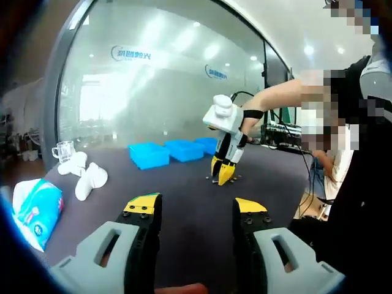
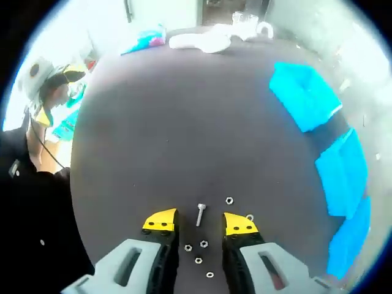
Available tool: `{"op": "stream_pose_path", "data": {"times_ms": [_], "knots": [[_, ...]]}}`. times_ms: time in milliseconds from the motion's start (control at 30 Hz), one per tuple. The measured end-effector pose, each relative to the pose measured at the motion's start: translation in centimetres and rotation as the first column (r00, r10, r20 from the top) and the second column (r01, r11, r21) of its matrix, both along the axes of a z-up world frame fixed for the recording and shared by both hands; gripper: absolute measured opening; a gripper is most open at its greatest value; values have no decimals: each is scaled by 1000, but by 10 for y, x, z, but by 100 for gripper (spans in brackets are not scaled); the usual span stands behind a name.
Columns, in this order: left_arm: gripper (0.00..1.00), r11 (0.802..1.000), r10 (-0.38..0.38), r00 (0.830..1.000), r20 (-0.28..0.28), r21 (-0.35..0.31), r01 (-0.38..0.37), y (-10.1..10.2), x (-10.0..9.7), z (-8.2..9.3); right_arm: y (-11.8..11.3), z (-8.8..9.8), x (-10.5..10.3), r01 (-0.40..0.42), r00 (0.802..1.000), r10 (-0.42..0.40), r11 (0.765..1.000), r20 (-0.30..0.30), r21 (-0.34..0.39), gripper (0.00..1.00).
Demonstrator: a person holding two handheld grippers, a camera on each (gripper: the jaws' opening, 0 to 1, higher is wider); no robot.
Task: Sort the screws, nuts, and washers into the corresponding bins
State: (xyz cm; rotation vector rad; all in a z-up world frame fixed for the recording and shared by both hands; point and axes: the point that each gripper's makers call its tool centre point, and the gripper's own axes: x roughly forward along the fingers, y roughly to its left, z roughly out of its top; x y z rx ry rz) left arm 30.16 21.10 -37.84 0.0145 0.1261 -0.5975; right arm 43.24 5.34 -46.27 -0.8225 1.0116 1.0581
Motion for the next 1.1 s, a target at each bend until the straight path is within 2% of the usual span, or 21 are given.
{"op": "stream_pose_path", "data": {"times_ms": [67, 200, 433, 633, 667, 733, 767, 1100], "knots": [[46, 1000, 1, 1000, -1, -1, -1, 0, -1, 0, 1, -1, 2, 5, 1000, -5, 1000, 4, 0, 18], [46, 1000, 2, 1000, -5, 0, -2, 0, -1, -2, 0, -5, 3, -5, 1000, 5, 1000, 15, -22, 17], [46, 1000, 6, 1000, -8, -3, -6, 1, 0, -1, -1, -5, -1, 12, 1000, -12, 1000, -16, -18, 13], [46, 1000, 5, 1000, -9, -7, -5, 1, 1, -2, -1, -7, 0, 59, 996, -59, 998, -70, -8, 10], [46, 1000, 7, 1000, -10, -8, -7, 2, 1, -3, 0, -7, 4, 66, 995, -67, 998, -73, -6, 9], [46, 1000, 8, 1000, -11, -10, -8, 2, 1, -3, -1, -7, 0, 66, 995, -66, 998, -72, -6, 0], [46, 1000, 6, 1000, -11, -10, -6, 2, 2, -3, 0, -7, -4, 63, 995, -63, 998, -83, -2, 0], [46, 1000, 1, 1000, -8, -5, -1, 0, 3, -1, -1, -5, 7, 44, 997, -44, 999, -62, 4, 0]]}}
